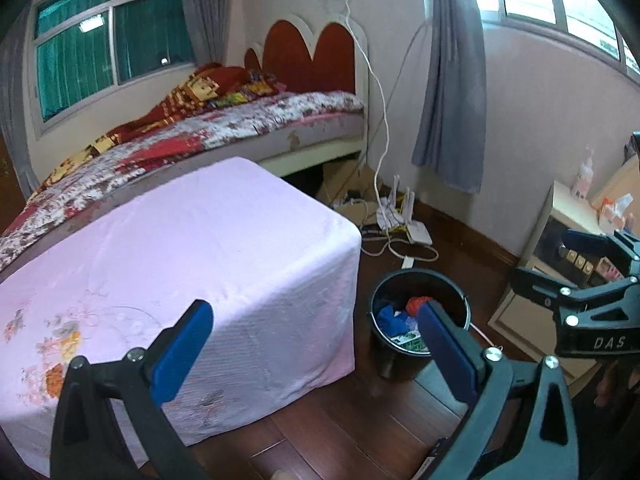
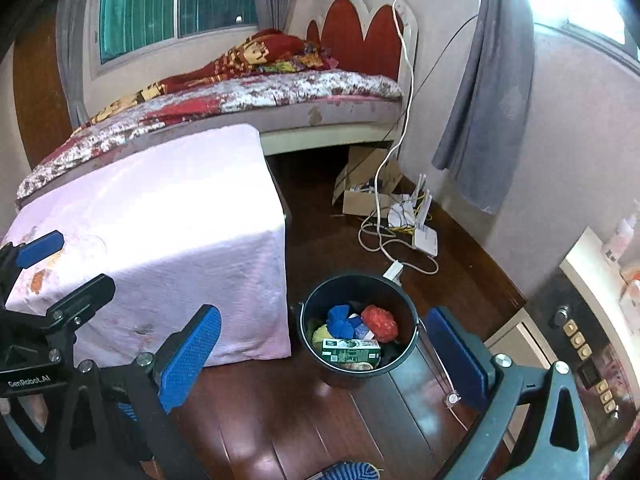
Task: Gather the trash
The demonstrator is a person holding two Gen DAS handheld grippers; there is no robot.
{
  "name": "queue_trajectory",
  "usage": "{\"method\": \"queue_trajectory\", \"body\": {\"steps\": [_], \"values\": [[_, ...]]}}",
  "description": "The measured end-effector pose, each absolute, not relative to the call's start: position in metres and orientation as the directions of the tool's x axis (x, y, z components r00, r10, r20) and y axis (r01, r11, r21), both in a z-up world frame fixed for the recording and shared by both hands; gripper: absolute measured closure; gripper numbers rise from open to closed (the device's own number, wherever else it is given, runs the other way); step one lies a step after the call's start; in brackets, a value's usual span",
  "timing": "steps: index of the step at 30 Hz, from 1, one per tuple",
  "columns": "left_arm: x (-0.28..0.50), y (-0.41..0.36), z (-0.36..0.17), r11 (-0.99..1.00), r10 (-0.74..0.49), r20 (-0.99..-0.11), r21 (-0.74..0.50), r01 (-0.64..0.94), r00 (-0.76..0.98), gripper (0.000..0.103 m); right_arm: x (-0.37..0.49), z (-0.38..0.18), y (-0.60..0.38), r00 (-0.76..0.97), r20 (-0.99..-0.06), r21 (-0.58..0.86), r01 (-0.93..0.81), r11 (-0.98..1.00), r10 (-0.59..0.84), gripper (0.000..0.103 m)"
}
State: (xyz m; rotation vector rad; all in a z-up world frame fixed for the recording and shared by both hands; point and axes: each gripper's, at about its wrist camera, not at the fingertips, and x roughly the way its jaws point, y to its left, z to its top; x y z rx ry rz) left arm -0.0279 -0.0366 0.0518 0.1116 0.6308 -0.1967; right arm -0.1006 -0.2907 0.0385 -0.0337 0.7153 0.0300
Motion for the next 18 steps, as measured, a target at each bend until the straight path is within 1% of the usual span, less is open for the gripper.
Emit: {"method": "queue_trajectory", "body": {"steps": [7, 12, 18], "values": [[-0.046, -0.031, 0.063, 0.974, -0.161, -0.572, 0.042, 0.224, 0.805, 0.001, -0.126, 0.063, -0.285, 0.783, -0.622, 0.001, -0.018, 1.0, 0.014, 0.0], [-0.052, -0.031, 0.072, 0.975, -0.159, -0.547, 0.046, 0.219, 0.822, 0.001, -0.131, 0.07, -0.284, 0.788, -0.615, -0.006, -0.018, 1.0, 0.011, 0.0], [-0.048, -0.027, 0.073, 0.977, -0.159, -0.544, 0.036, 0.211, 0.824, 0.001, -0.133, 0.071, -0.286, 0.787, -0.616, -0.005, -0.01, 1.0, 0.005, 0.0]]}}
